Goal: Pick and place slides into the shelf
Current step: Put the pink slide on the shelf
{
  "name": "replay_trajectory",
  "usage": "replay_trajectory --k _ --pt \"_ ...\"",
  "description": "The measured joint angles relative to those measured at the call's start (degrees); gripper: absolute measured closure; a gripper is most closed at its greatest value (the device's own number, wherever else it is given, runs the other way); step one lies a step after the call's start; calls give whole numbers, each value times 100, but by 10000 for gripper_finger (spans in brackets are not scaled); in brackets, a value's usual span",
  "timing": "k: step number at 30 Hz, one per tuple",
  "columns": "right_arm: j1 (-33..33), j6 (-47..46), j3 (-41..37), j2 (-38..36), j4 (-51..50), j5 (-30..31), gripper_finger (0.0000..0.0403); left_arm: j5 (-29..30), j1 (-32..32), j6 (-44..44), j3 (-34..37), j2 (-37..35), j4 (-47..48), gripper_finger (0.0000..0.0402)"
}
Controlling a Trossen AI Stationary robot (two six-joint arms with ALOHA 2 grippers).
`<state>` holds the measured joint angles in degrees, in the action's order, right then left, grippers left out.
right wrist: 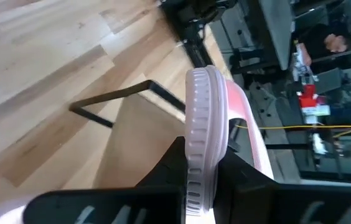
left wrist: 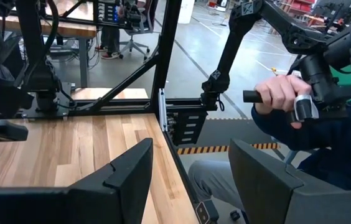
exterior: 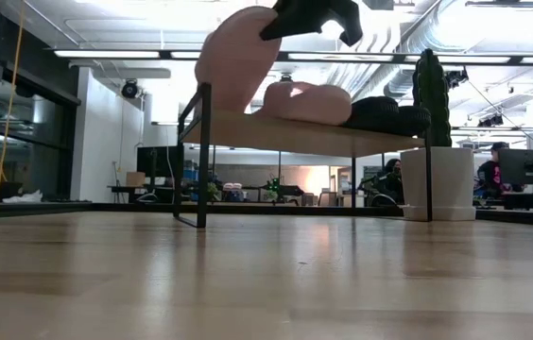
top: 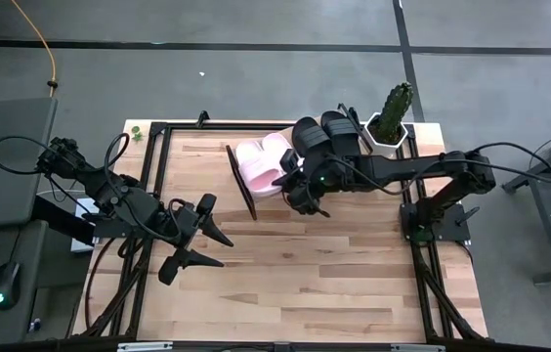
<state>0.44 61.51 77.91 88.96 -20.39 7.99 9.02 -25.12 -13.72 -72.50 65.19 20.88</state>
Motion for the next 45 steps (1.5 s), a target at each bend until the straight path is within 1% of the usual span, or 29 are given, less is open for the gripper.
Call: replay_trajectory --k 5,9,17,25,29,37,41,45 --pt "14 -266 2 140 -139 -231 393 1 0 0 3 2 27 202" --pt "86 -410 2 233 -263 -176 393 0 -2 0 3 2 5 202" --pt "114 -767 2 256 -411 -238 393 2 -2 20 3 2 -14 202" --pt "123 -1156 11 254 -764 -284 393 2 -1 20 3 2 -26 202" --pt "123 -1354 11 254 -873 -322 387 2 -1 20 3 2 -24 202" --pt "114 -1650 11 254 -948 -661 384 4 -1 19 3 1 -25 202" --pt "117 -1811 11 254 -1007 -712 383 4 -1 17 3 1 -28 202" --pt "117 -2004 11 252 -1092 -771 367 4 -1 17 3 0 -30 202"
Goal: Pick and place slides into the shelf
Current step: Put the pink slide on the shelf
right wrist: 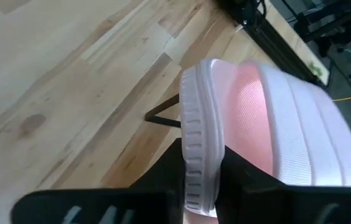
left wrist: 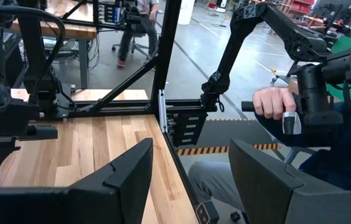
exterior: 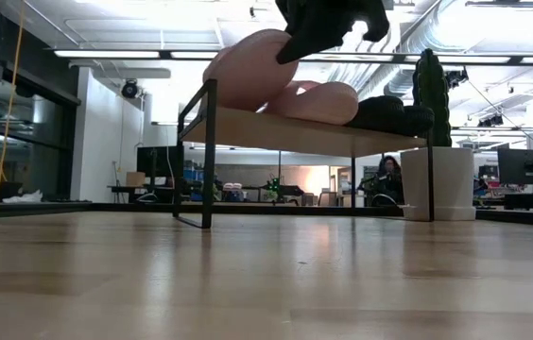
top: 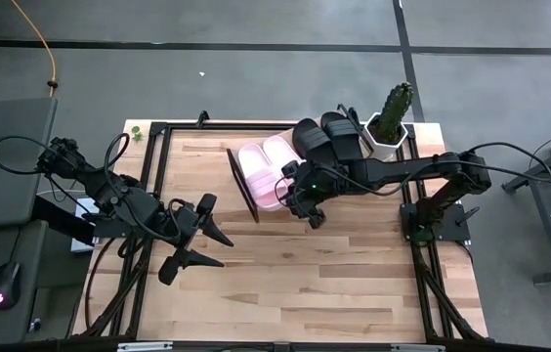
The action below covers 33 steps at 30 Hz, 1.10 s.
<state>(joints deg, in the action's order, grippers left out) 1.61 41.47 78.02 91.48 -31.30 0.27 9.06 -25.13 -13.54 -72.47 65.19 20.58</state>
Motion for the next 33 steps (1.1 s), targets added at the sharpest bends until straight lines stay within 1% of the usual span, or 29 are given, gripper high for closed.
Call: replay_trajectory --k 6,10,14,27,30,33 --pt "9 -102 -9 1 -76 -50 311 0 0 -2 0 0 -65 202" --pt "11 -272 -13 4 -86 -50 284 0 0 -2 0 0 -67 201" --pt "-3 -295 -15 4 -120 -30 274 0 0 -7 0 0 -68 201" --pt "-4 -684 -15 7 -126 -6 268 0 0 -11 -2 0 -68 202" --pt "-7 -719 -15 7 -127 -3 250 0 1 -11 -2 0 -68 202" --pt "-7 -783 2 4 -153 34 219 0 1 -9 -2 0 -68 202"
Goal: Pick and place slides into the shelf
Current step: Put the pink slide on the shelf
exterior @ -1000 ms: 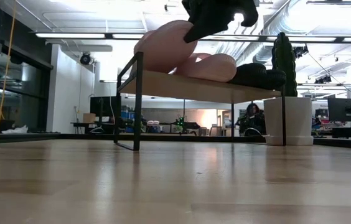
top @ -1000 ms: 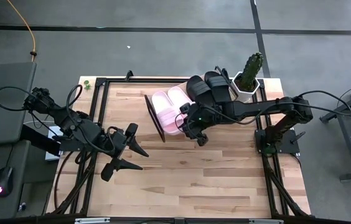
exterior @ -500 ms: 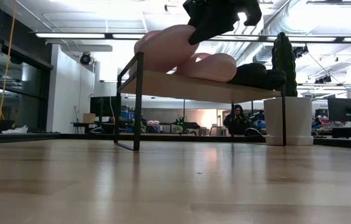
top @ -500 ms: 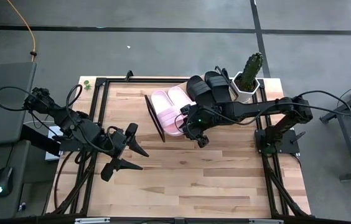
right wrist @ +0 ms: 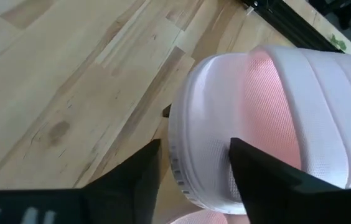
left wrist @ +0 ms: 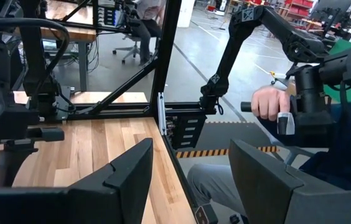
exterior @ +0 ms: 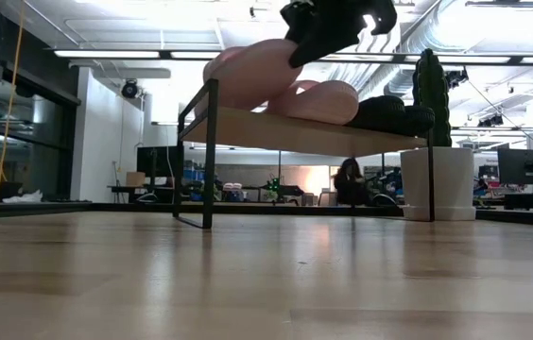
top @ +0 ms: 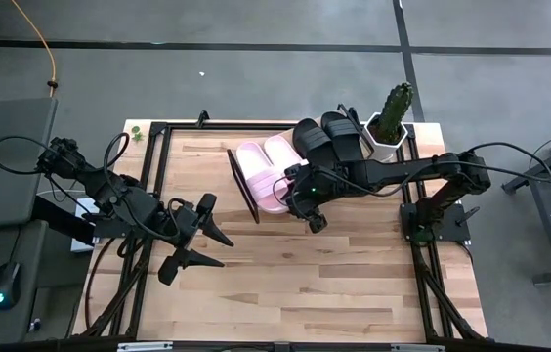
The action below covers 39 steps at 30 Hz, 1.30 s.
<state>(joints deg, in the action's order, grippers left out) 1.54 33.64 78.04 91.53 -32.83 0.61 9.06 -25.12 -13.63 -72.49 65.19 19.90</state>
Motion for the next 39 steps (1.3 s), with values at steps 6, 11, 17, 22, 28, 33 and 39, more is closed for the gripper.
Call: replay_trajectory --k 6,11,17,22,28,33,39 --pt "-4 -375 476 0 -590 69 179 0 0 2 0 0 27 202" --pt "-1 -538 855 -7 -960 -106 176 0 -1 4 0 2 78 202" --pt "11 -666 1162 -9 -1205 -141 176 0 -2 -9 0 4 81 202" --pt "10 -626 1217 -12 -898 17 177 0 -1 -9 0 5 81 202" --pt "-163 -760 1209 2 -653 195 227 0 -1 -11 -1 7 72 202" --pt "-314 -988 1206 2 -570 211 326 0 -2 -11 -2 7 72 202" --pt "-486 -1302 1204 2 -431 193 387 -1 0 -13 -2 7 63 202"
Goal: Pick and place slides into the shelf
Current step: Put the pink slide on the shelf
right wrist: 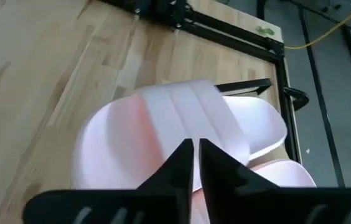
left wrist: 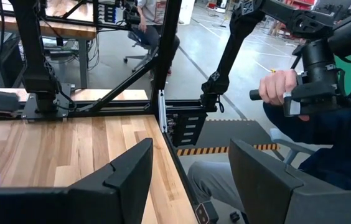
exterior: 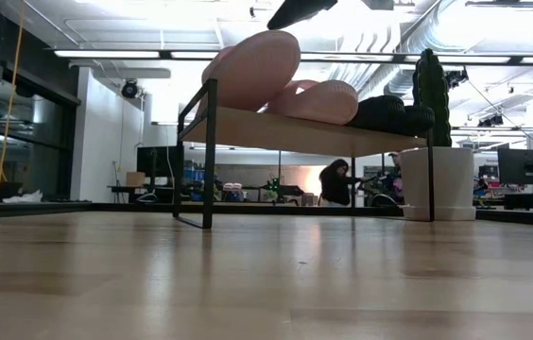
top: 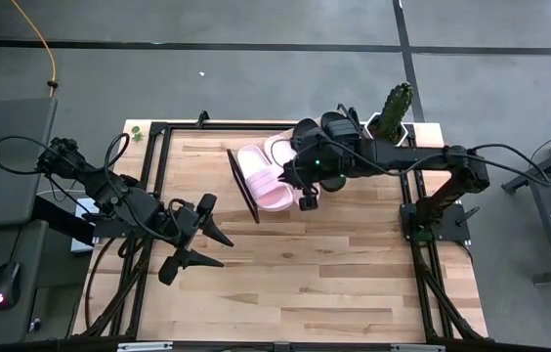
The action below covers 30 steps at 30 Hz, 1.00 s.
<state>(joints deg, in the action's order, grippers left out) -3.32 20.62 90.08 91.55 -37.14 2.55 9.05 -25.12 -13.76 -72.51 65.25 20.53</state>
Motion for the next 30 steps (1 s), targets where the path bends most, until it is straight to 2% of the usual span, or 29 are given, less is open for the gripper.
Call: replay_trajectory --k 3,7,20,30 --pt "-62 -112 0 34 64 -21 394 1 -2 0 0 2 -2 202" --pt "-130 -169 -7 140 106 -348 399 1 -1 0 0 2 -1 202" --pt "-287 -387 -7 399 113 -356 403 -1 -2 -1 -2 4 15 202" --pt "-353 -568 17 885 203 -635 403 -1 0 0 -2 4 22 202"
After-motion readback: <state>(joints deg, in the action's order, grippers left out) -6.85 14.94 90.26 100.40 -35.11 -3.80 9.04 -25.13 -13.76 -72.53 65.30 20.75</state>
